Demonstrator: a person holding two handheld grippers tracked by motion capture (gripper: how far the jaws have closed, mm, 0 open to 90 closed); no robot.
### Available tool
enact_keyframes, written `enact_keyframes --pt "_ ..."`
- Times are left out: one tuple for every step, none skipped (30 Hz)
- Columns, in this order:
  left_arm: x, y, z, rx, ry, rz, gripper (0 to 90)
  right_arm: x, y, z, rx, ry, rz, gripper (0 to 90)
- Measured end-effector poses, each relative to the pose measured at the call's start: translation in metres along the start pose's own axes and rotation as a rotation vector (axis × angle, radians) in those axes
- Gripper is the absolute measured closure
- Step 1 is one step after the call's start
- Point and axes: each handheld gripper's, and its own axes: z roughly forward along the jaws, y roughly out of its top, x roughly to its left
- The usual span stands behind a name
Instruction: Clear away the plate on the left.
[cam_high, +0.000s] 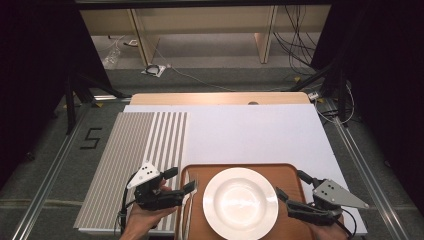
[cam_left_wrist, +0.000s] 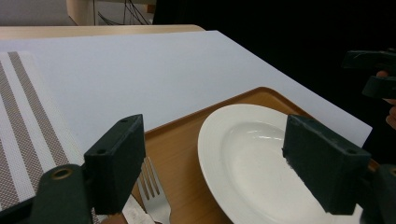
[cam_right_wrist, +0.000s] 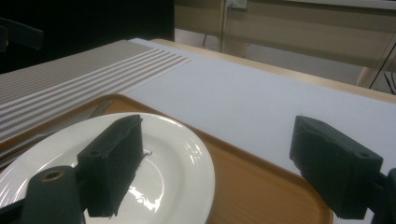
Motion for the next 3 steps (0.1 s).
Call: enact_keyframes --pt "0.0002 0.0000 0.0001 0.000 -0.001 0.000 20.9 0.0000 0.0000 0.0000 0.000 0.000 -0.001 18.2" --pt "0.0003 0.0000 0.0001 0.000 -0.001 -0.001 20.9 0.0000 0.0001 -0.0001 0.000 0.000 -0.001 18.2" --pt "0.0006 0.0000 0.0000 0.000 -0.001 -0.001 20.9 0.0000 0.0001 -0.0002 0.000 0.000 -0.001 18.2"
